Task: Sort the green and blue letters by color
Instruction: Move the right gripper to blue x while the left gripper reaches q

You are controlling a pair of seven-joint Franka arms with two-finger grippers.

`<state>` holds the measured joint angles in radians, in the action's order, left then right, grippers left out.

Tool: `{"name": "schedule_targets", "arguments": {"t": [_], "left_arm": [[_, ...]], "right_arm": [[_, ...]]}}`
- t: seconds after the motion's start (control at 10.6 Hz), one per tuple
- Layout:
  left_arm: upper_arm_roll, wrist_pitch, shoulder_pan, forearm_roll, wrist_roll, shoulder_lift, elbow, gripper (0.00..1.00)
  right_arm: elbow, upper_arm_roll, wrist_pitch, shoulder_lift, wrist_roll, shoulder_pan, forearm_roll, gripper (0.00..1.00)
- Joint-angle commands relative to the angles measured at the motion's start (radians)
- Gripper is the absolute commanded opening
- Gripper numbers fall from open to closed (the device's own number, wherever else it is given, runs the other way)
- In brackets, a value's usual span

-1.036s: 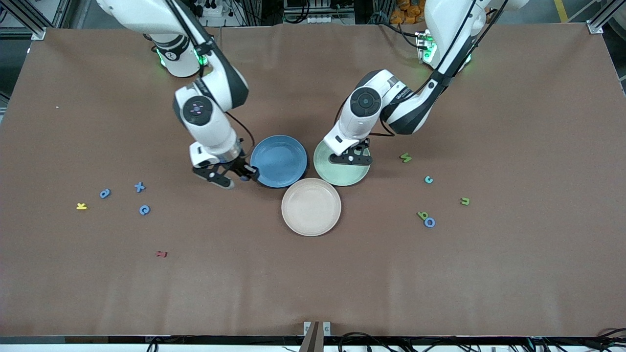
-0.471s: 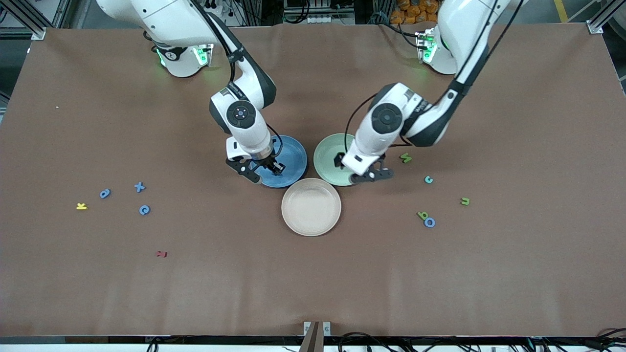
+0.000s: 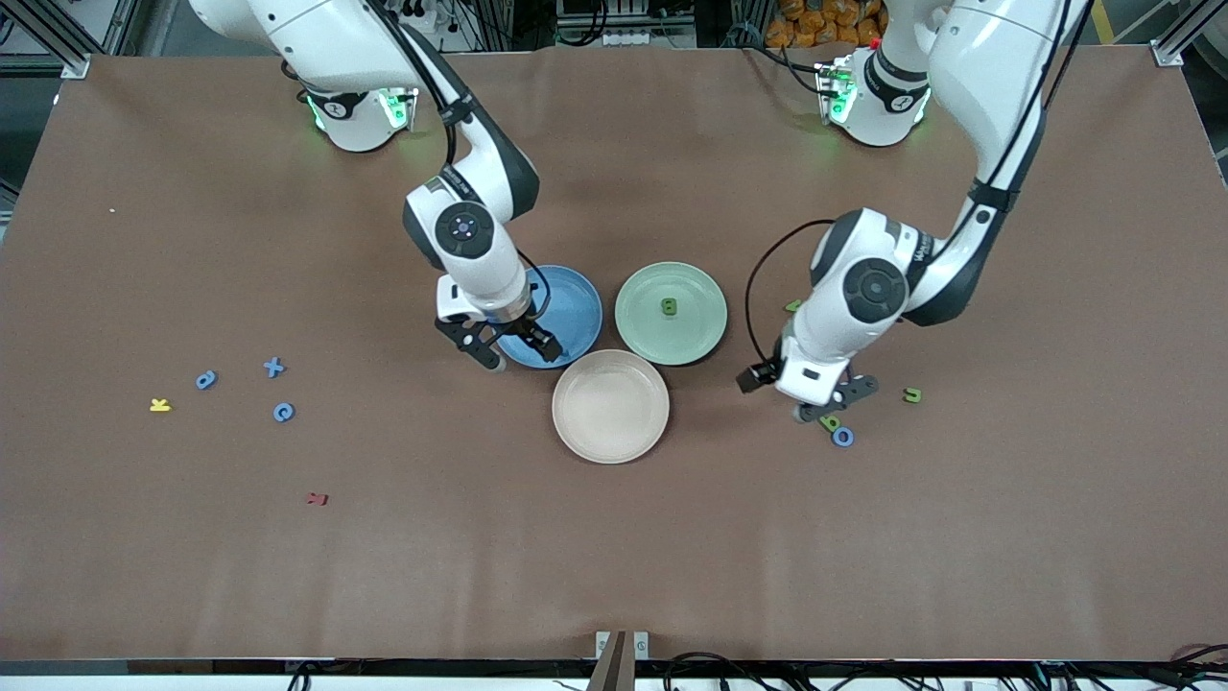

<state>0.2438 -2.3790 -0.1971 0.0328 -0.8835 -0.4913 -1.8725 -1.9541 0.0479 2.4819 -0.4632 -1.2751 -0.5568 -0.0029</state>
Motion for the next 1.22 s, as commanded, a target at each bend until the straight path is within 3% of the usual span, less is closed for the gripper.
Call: {"name": "schedule_targets", "arguments": {"t": [0.0, 0.28, 0.47, 0.66, 0.85, 0.94, 1.13], "left_arm": [[-0.056, 0.012, -0.022, 0.019, -0.084, -0.09, 0.084, 1.0], [-0.136, 0.02, -0.067, 0.062, -0.1, -0.136, 0.125, 1.0], [-0.139, 0.02, -0.058, 0.123, -0.088, -0.153, 0.136, 1.0], [-0.143, 0.02, -0.054, 0.125, -0.098, -0.162, 0.142, 1.0], [-0.144, 0.02, -0.051, 0.127, -0.095, -0.167, 0.141, 1.0], [-0.149, 0.02, -0.048, 0.133, -0.088, -0.168, 0.141, 1.0], [-0.156, 0.018, -0.045, 0.18, -0.078, -0.174, 0.139, 1.0]], "right_arm": [[-0.008, 0.009, -0.118, 0.079, 0.193, 0.167, 0.004, 1.0], [-0.015, 0.009, -0.214, 0.142, 0.47, 0.358, 0.0, 1.0], [-0.019, 0.001, -0.258, 0.158, 0.574, 0.489, -0.005, 1.0], [-0.023, -0.005, -0.249, 0.162, 0.576, 0.598, -0.009, 1.0], [-0.029, -0.051, -0.239, 0.161, 0.576, 0.632, -0.009, 1.0], [-0.057, -0.075, -0.213, 0.161, 0.577, 0.633, -0.009, 1.0], [-0.197, -0.095, 0.016, 0.149, 0.592, 0.652, -0.011, 1.0]]}}
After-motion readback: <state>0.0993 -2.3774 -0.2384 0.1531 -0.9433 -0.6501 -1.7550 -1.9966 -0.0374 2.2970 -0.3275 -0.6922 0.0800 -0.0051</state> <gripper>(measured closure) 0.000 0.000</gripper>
